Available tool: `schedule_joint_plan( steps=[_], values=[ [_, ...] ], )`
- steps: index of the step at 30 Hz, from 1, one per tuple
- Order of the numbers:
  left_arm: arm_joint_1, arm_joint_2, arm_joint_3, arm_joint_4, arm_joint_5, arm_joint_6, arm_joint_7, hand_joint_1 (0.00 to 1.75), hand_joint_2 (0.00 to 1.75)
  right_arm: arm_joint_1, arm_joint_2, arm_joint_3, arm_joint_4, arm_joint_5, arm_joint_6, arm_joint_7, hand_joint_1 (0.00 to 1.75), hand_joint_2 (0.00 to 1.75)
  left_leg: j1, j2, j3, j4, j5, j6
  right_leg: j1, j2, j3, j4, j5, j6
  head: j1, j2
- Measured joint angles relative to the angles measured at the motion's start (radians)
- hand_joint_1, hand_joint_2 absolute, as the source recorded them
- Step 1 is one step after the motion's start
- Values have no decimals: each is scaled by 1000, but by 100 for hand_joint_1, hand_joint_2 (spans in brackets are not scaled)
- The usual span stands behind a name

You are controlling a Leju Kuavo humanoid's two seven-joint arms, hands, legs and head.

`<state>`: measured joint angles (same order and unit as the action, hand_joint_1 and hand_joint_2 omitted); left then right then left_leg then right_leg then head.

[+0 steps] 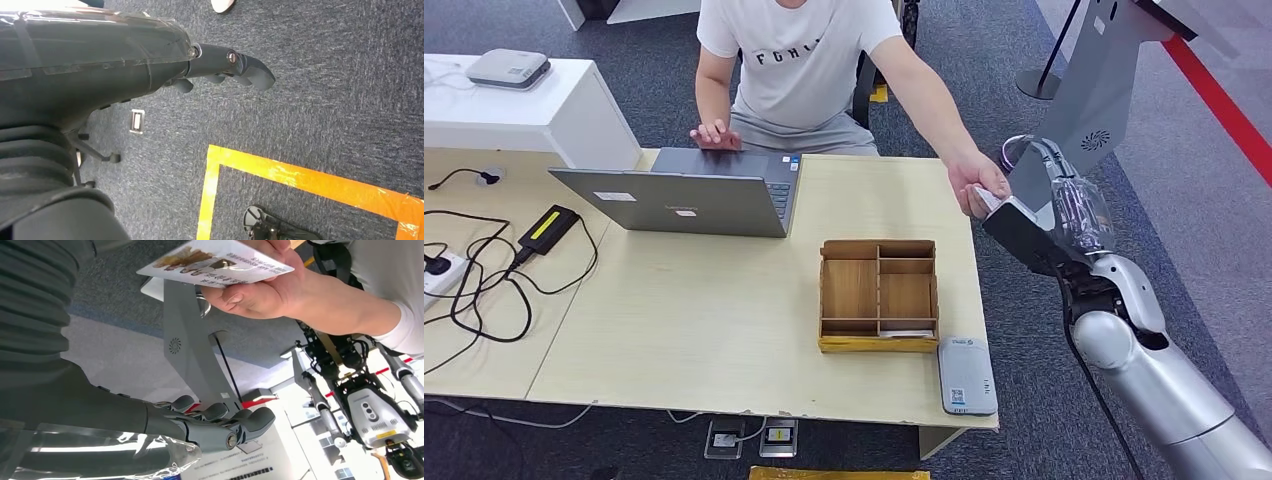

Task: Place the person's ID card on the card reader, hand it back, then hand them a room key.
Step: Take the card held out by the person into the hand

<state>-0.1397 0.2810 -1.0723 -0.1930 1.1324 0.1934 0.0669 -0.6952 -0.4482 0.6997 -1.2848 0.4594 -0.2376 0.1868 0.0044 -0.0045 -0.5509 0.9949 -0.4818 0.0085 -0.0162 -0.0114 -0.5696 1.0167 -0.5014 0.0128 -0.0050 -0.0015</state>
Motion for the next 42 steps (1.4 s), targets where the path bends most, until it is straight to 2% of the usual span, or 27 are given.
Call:
schedule_joint_plan(
  steps=[18,22,42],
  values=[
    [0,-4,0,0,0,1,0,0,0,0,28,0,38,65,28,1,3,175,0,0,0,0,0,0,0,0,0,0,0,0,0,0],
    [0,-4,0,0,1,1,0,0,0,0,31,0,43,65,29,1,175,175,0,0,0,0,0,0,0,1,0,0,0,0,0,0],
    [0,-6,0,0,1,3,0,0,0,6,49,-1,53,98,47,-12,175,175,0,0,0,0,0,0,0,1,0,0,0,0,0,0]
  ],
)
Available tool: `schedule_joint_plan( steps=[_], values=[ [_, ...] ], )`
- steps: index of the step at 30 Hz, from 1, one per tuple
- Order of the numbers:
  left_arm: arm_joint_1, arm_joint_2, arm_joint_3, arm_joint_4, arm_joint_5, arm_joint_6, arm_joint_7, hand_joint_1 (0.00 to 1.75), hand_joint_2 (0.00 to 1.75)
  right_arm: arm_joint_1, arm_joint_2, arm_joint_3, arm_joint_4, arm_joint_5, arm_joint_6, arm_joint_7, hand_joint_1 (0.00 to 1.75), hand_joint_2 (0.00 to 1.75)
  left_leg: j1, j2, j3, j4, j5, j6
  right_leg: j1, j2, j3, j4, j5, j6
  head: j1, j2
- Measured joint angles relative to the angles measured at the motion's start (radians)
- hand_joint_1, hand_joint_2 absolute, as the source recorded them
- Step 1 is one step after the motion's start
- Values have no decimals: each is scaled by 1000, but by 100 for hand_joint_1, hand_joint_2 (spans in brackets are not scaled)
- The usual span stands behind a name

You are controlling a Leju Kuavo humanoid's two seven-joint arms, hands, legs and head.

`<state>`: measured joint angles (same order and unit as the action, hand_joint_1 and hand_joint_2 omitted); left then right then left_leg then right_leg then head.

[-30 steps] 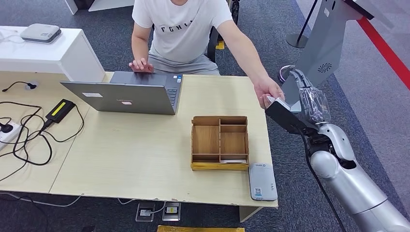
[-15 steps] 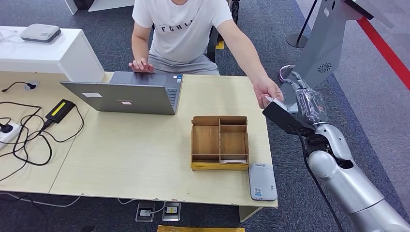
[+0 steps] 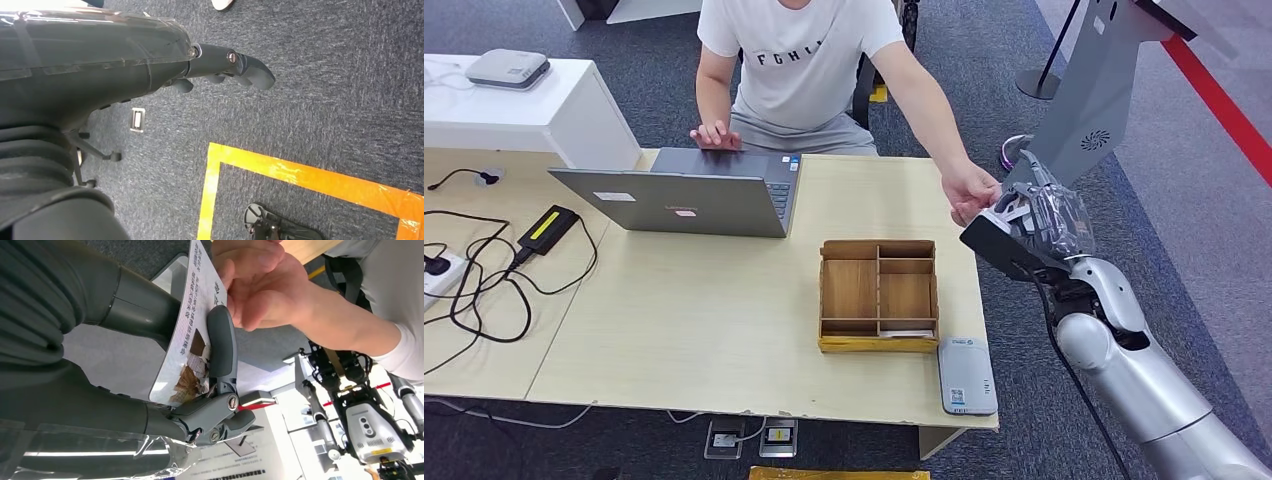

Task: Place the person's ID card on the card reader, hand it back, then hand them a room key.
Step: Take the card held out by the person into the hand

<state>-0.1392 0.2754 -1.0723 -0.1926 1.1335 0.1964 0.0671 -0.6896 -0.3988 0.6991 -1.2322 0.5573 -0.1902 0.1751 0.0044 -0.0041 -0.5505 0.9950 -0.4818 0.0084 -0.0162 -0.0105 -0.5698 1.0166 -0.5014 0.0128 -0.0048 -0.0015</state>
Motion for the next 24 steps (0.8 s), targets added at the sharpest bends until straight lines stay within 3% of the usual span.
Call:
schedule_joint_plan(
  steps=[10,24],
  values=[
    [0,0,0,0,-7,-3,0,0,0,37,-4,-24,-31,35,13,7,175,175,0,1,1,0,0,0,0,0,0,0,0,0,0,0],
    [6,1,0,0,5,2,0,0,0,220,-116,-109,-175,67,17,13,175,175,0,3,1,0,-1,0,0,2,0,-1,0,0,0,0]
  ],
)
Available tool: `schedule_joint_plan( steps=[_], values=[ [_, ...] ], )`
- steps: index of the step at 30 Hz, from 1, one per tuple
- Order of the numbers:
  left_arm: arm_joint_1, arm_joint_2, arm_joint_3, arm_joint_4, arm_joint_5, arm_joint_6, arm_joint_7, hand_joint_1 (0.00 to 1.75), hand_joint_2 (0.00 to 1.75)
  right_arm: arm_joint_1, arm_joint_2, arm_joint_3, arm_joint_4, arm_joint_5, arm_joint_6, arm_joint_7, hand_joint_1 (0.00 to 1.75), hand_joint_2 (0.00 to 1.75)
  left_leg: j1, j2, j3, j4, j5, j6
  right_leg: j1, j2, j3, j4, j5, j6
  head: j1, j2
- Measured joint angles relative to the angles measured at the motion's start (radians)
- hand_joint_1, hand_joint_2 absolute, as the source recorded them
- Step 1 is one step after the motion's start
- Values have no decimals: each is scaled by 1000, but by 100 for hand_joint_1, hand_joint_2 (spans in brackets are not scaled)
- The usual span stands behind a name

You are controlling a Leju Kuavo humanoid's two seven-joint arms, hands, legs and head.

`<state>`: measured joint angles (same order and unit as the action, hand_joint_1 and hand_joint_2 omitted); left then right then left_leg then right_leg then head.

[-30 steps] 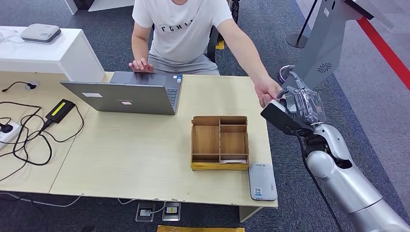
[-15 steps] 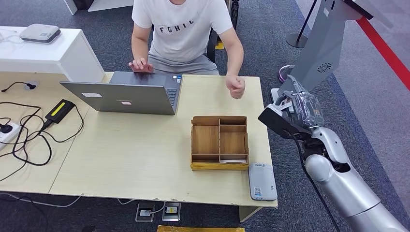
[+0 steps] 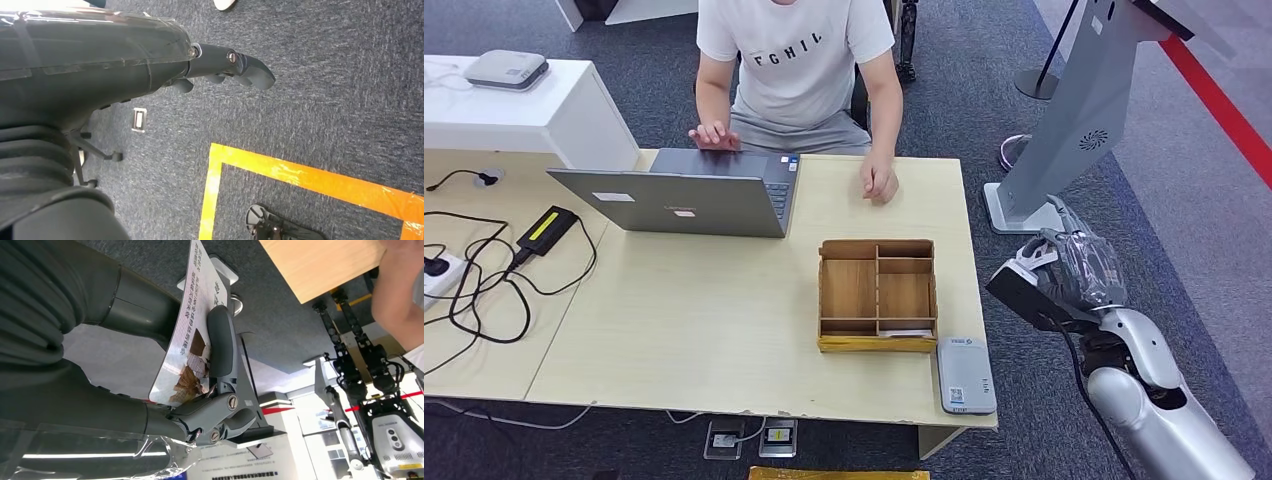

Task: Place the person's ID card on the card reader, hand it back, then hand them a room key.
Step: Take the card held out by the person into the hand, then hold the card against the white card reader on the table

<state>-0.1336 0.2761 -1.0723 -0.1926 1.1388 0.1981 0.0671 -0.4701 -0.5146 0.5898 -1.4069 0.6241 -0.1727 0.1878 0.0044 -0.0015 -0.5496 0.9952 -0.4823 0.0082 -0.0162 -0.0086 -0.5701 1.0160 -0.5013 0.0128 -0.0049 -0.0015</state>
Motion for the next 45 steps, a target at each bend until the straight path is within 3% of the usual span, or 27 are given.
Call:
schedule_joint_plan(
  steps=[10,45],
  values=[
    [-1,0,1,0,16,22,0,0,0,52,-44,-4,-69,-29,-27,3,175,175,0,0,0,0,0,0,0,1,0,0,0,0,0,0],
    [-1,-1,5,0,13,33,1,0,0,138,-23,131,-24,-39,-98,-31,175,175,0,0,0,0,0,0,0,1,0,0,0,0,0,0]
  ],
)
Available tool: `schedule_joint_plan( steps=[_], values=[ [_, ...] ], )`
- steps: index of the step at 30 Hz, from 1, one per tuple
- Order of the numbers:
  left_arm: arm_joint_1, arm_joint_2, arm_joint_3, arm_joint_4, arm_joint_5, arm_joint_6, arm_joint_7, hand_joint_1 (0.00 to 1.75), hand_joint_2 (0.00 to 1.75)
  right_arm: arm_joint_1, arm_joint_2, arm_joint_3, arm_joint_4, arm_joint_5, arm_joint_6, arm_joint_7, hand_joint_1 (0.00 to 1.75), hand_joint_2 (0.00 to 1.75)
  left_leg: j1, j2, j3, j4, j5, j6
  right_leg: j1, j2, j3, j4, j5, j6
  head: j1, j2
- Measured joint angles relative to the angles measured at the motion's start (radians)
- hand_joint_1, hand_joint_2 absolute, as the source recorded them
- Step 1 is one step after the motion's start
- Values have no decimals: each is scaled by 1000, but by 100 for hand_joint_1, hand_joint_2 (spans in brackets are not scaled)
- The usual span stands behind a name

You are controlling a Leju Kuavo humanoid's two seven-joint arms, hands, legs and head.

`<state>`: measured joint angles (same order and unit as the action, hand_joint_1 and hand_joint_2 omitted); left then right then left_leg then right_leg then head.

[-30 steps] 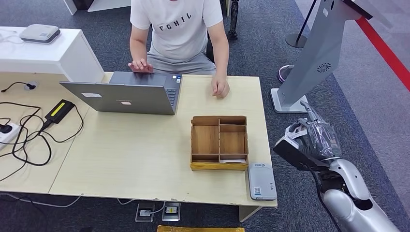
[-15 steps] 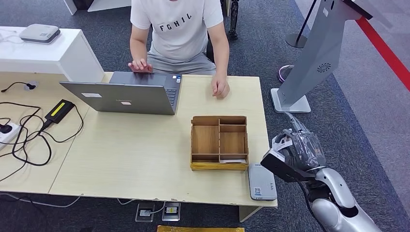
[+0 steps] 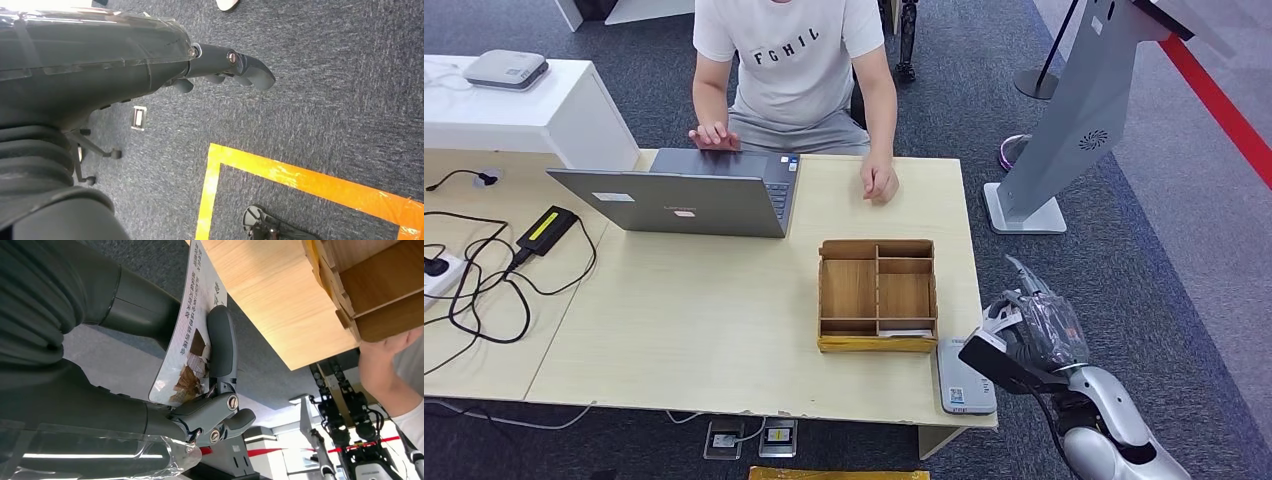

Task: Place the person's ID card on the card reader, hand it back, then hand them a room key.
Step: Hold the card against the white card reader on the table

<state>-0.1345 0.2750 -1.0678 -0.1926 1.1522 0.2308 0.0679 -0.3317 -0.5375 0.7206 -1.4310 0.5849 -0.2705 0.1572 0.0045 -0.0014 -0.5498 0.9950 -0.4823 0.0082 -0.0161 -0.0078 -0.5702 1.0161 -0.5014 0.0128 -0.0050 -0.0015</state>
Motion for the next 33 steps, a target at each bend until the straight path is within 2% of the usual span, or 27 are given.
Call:
schedule_joint_plan(
  steps=[13,33],
  values=[
    [0,0,0,0,-5,1,0,0,0,20,0,34,25,4,-33,-1,175,175,0,0,0,0,0,0,0,0,0,0,0,0,0,0],
    [0,1,0,0,-12,1,0,0,0,75,2,105,56,-58,-156,-5,175,175,0,0,0,0,0,0,0,0,0,0,0,0,0,0]
  ],
)
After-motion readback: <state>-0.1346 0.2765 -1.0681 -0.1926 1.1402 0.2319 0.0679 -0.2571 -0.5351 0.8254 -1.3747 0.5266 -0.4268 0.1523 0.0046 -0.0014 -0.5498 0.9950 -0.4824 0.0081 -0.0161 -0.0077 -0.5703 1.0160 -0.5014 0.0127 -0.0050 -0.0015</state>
